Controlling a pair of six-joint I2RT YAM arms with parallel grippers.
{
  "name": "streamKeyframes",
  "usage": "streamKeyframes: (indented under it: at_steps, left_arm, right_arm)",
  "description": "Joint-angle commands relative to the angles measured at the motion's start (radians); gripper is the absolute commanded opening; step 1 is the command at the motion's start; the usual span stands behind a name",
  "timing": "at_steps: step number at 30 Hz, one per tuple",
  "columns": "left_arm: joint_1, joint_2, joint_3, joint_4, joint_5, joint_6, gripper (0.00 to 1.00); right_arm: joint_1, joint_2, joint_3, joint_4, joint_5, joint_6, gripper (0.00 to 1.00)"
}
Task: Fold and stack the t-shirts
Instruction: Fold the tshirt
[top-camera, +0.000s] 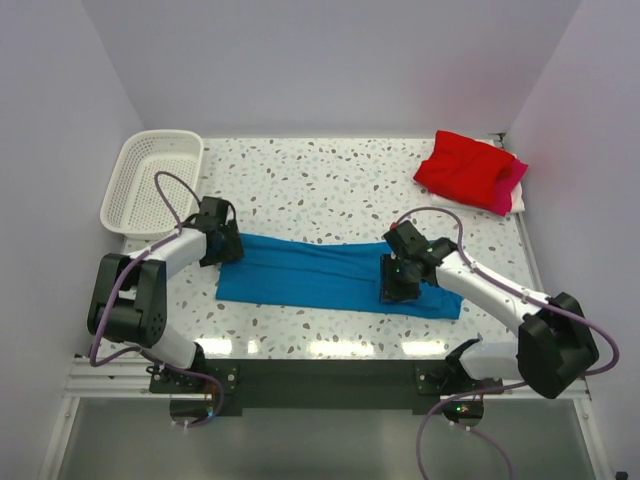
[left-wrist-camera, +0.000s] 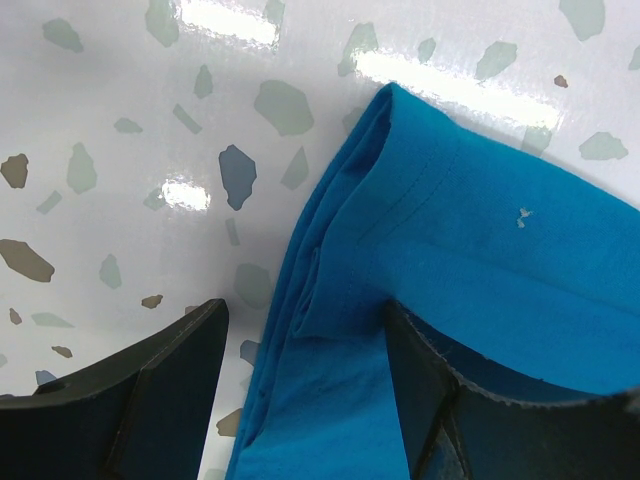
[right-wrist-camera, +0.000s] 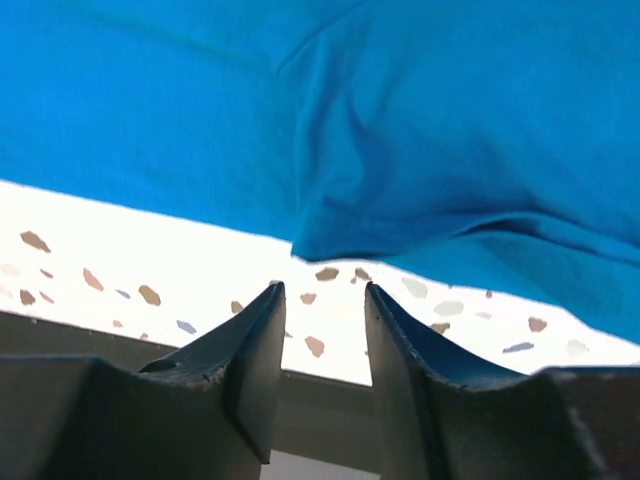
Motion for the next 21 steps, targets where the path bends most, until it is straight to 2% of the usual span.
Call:
streamKeyframes:
  at_steps: [1, 6, 9, 21]
  left_arm:
    - [0.006, 0.009, -0.003, 0.030, 0.001, 0.015, 0.68]
    - [0.006, 0.007, -0.004, 0.028, -0.004, 0.015, 0.68]
    - [0.006, 0.007, -0.004, 0.027, -0.002, 0.015, 0.68]
    - [0.006, -0.007, -0.006, 0.025, -0.004, 0.018, 0.68]
  right_arm:
    - [0.017, -0.056, 0.046, -0.071, 0.032, 0.038, 0.42]
    - [0.017, -0.099, 0.080, -0.098, 0.110, 0.043, 0.51]
    - [0.010, -0.065, 0.100, -0.076, 0.201, 0.029, 0.54]
    - [-0.099, 0.081, 0.044, 0.099, 0.219, -0.034, 0.54]
